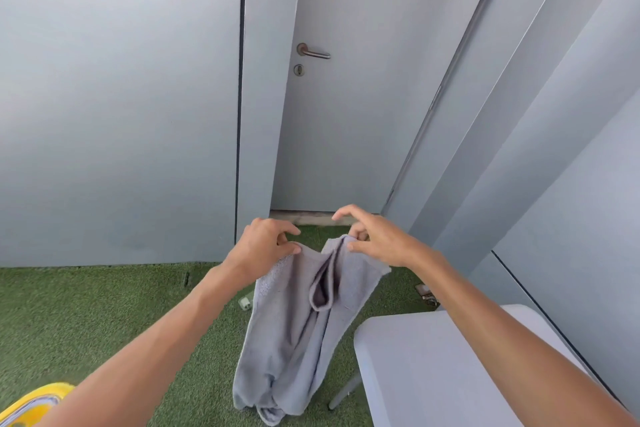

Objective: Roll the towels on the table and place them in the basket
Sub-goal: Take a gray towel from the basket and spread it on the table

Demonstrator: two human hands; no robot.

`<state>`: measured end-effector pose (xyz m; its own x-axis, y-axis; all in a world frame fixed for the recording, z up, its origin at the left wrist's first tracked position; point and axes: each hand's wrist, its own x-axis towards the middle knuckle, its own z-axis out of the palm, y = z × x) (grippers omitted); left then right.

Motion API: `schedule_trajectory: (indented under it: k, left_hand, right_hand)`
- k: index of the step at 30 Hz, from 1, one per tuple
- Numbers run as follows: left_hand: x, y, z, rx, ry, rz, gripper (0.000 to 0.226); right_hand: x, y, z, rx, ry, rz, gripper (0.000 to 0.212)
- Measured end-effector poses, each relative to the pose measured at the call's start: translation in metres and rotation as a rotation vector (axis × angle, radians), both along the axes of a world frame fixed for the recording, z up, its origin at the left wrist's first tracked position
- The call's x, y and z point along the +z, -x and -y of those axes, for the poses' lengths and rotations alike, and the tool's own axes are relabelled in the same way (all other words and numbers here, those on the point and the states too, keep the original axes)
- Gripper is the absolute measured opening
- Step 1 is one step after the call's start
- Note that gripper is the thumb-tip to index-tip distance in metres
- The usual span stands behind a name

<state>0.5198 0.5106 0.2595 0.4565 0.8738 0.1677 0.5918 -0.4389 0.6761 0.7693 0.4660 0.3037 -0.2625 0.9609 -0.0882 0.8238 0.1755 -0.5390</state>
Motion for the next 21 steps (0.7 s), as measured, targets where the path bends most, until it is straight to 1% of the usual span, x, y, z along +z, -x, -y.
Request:
schedule_trajectory:
  k: [2, 4, 5, 8, 9, 11, 13, 14, 17, 19, 21]
  left_hand:
    - [-0.006, -0.011, 0.010, -0.032, 0.011, 0.041, 0.038]
    - [-0.012, -0.020, 0.020, -0.056, 0.055, 0.117, 0.044]
    - [-0.015, -0.023, 0.023, -0.063, 0.068, 0.152, 0.041]
    - [-0.019, -0.024, 0.027, -0.086, 0.079, 0.195, 0.017]
    - [-0.020, -0.022, 0.028, -0.092, 0.074, 0.201, 0.013]
    - [-0.020, -0.021, 0.031, -0.117, 0.080, 0.213, 0.011]
    - [-0.021, -0.023, 0.038, -0.168, 0.107, 0.219, 0.019]
    - [-0.023, -0.025, 0.041, -0.191, 0.106, 0.216, 0.019]
    - [-0.030, -0.027, 0.047, -0.175, 0.072, 0.222, 0.003]
    - [-0.036, -0.028, 0.052, -0.149, 0.068, 0.228, 0.004]
    - [-0.042, -0.031, 0.060, -0.153, 0.076, 0.224, 0.005]
  right_hand:
    - [0.004, 0.014, 0.005, 0.030, -0.010, -0.008, 0.041]
    - [0.008, 0.028, 0.011, 0.050, -0.003, -0.020, 0.042]
    - [0.009, 0.033, 0.015, 0.055, 0.007, -0.028, 0.042]
    - [0.010, 0.037, 0.025, 0.038, 0.041, -0.059, 0.042]
    - [0.009, 0.037, 0.029, 0.023, 0.049, -0.074, 0.041]
    - [0.007, 0.037, 0.040, -0.014, 0.062, -0.115, 0.038]
    - [0.004, 0.039, 0.050, -0.033, 0.075, -0.144, 0.036]
    - [0.002, 0.041, 0.054, -0.037, 0.078, -0.149, 0.036]
    - [-0.005, 0.037, 0.066, -0.097, 0.087, -0.146, 0.035]
    - [-0.012, 0.028, 0.074, -0.171, 0.126, -0.131, 0.033]
    - [-0.022, 0.017, 0.083, -0.211, 0.183, -0.059, 0.025]
